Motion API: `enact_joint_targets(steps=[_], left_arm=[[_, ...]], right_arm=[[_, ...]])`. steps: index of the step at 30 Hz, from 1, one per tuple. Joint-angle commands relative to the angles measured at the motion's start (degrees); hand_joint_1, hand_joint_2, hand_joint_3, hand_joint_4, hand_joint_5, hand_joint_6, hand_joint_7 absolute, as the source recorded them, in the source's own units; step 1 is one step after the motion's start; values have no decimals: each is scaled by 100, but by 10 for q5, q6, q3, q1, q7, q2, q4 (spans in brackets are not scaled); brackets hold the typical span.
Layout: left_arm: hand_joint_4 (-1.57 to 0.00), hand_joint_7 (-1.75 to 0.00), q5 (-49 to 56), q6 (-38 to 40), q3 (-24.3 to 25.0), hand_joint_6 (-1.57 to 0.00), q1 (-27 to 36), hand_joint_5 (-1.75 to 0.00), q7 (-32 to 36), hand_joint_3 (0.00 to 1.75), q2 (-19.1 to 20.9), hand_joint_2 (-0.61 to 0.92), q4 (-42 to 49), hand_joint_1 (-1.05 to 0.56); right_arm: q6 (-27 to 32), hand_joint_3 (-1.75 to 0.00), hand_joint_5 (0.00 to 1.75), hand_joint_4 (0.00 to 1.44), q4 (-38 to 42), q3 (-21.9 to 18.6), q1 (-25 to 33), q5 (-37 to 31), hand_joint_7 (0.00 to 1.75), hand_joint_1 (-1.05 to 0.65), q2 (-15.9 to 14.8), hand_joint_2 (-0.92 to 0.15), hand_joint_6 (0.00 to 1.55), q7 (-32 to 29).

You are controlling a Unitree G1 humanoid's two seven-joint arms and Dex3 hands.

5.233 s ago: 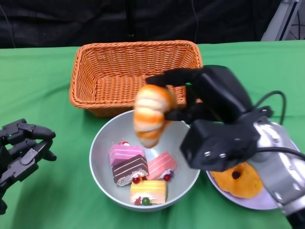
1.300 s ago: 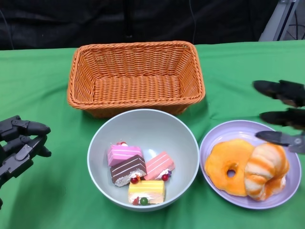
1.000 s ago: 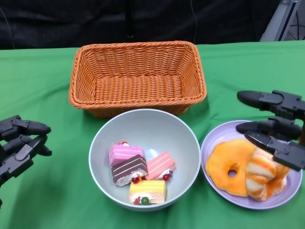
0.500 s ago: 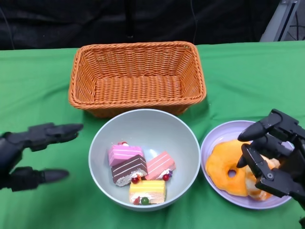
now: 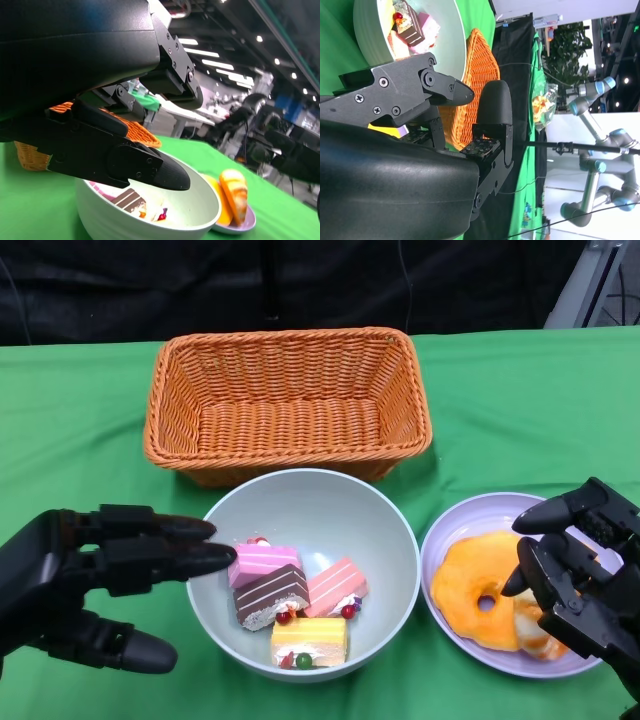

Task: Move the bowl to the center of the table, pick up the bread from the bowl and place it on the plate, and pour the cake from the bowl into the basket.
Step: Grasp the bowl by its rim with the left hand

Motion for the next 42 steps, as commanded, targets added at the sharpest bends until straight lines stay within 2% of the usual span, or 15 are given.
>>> enact_joint_targets(steps=[1, 8, 14, 19, 22, 28, 34, 42], left_arm=[[-79, 0, 67, -22, 17, -67, -11, -3, 8, 1, 23, 92, -6, -60], [-90, -4, 188, -22, 34, -80, -34, -5, 69, 0, 9, 89, -8, -51], [-90, -1, 319, -19, 48, -80, -60, -3, 119, 1, -9, 88, -8, -50], [-89, -2, 443, 33, 39, -82, -64, -2, 212, 0, -7, 89, -36, -51], [-89, -2, 511, 79, 6, -84, -66, -1, 304, 0, 0, 88, -49, -49], [-93, -2, 617, 172, -110, -88, -78, -2, 483, 0, 41, 89, -61, -44], [-94, -2, 647, 255, -214, -91, -91, -2, 568, 3, 71, 92, -61, -44], [-100, -2, 643, 321, -301, -96, -96, -3, 653, 0, 84, 90, -51, -35]], right_arm=[[10, -63, 171, 51, -6, -2, 2, 9, 142, -7, 0, -86, 48, -9], [4, -61, 170, 53, -3, -4, 4, 14, 143, -6, -1, -88, 48, -9], [1, -62, 174, 54, -7, 1, 8, 9, 145, -5, -1, -88, 48, -11], [-3, -65, 175, 54, -7, 0, 10, 16, 146, -6, 1, -87, 47, -9], [1, -66, 175, 54, -10, 0, 11, 17, 147, -6, 1, -86, 47, -12], [-1, -69, 175, 54, -7, -2, 9, 23, 147, -6, 3, -85, 48, -12], [-2, -77, 175, 54, -5, -3, 8, 21, 146, -7, 2, -79, 49, -16], [-2, -79, 175, 54, -6, -3, 9, 19, 146, -6, 2, -78, 48, -17]])
